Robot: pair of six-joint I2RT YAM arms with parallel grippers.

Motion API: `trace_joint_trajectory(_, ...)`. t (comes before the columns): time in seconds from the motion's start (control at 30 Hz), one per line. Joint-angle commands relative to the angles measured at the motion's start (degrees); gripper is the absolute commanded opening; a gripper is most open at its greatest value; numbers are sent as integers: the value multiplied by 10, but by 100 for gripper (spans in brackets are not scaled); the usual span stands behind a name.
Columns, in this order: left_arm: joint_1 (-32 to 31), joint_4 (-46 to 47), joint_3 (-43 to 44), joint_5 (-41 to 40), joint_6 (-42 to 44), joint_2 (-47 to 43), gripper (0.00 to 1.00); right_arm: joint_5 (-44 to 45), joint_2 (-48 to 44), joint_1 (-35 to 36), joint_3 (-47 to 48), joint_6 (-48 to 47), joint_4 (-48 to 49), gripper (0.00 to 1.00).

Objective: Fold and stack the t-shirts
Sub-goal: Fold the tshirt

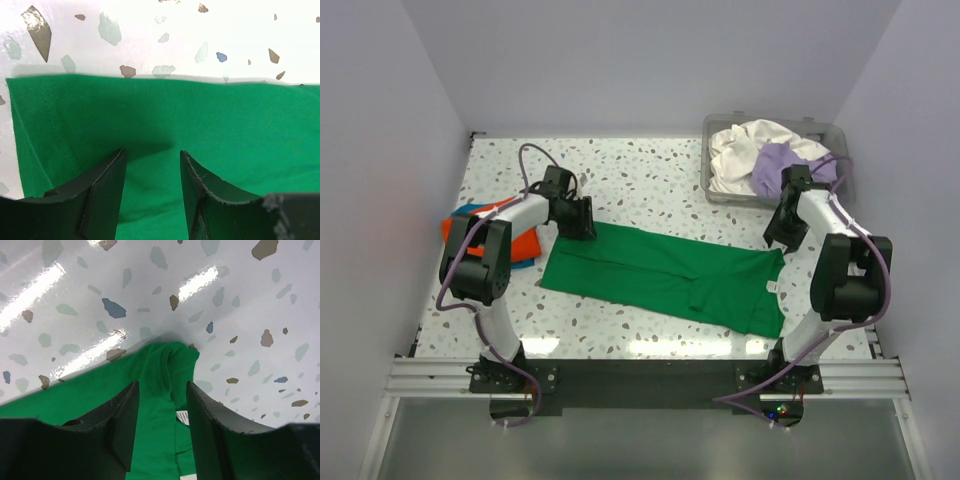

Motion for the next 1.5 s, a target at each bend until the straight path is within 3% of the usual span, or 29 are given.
trace_joint_trajectory(0.0,6,7,-4,-4,16,3,52,9,17,-4,-11,-3,39,45)
trace_joint_trajectory(0.4,8,8,-12,-16,18,-4,52,73,68,-9,-8,-2,13,33)
trace_joint_trajectory(0.63,8,3,-8,-20,17,-4,52,87,73,-9,-17,-1,5,31)
trace_joint_trajectory(0.77,-1,9,4,-9,19,-30,52,68,76,-9,-30,3,17,18)
trace_joint_trajectory(1.1,-98,-3,42,133,51,-92,54,45,119,-9,-2,24,36,3)
trace_joint_trajectory(1.3,-169,-4,46,262,29,-59,55,34,133,-8,18,49,53,0)
trace_joint_trajectory(1.47,-220,-33,89,322,22,-18,57,23,149,-5,40,71,70,0)
